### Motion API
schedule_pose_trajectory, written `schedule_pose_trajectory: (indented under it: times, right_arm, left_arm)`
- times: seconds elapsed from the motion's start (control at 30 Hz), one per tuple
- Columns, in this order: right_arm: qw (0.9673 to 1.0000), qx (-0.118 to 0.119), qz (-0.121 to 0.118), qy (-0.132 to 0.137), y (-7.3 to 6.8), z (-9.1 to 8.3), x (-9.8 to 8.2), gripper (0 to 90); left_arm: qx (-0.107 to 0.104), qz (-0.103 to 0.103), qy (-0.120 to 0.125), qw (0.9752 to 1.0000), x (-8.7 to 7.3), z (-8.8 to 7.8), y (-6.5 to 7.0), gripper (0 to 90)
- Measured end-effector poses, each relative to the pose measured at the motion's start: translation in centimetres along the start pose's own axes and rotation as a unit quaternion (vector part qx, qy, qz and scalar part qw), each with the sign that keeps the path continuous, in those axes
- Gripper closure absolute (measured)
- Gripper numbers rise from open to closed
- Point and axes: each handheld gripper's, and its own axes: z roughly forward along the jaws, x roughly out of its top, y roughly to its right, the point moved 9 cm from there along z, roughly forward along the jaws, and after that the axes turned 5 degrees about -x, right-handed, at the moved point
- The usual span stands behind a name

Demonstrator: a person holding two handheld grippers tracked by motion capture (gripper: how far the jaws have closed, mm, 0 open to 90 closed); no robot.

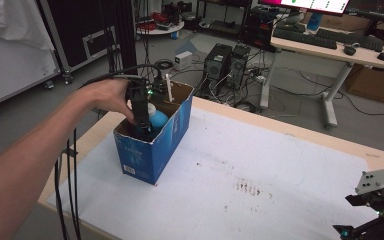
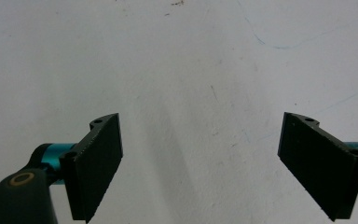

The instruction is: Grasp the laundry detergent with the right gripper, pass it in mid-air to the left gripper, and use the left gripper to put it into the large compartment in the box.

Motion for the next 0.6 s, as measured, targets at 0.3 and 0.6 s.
schedule_pose_trajectory:
  times: [0.3,0.6]
  right_arm:
    - [1.0,0.004,-0.002,0.003,-0.25,0.0,0.35,13.1]
    - [0.9999,0.006,-0.007,0.011,-0.58,-0.45,0.68,13.1]
  left_arm:
    - [0.005,0.0,-0.009,0.9999,0.21,0.06,-0.12,37.5]
    - [0.002,-0.005,-0.011,0.9999,0.3,0.04,-0.23,35.9]
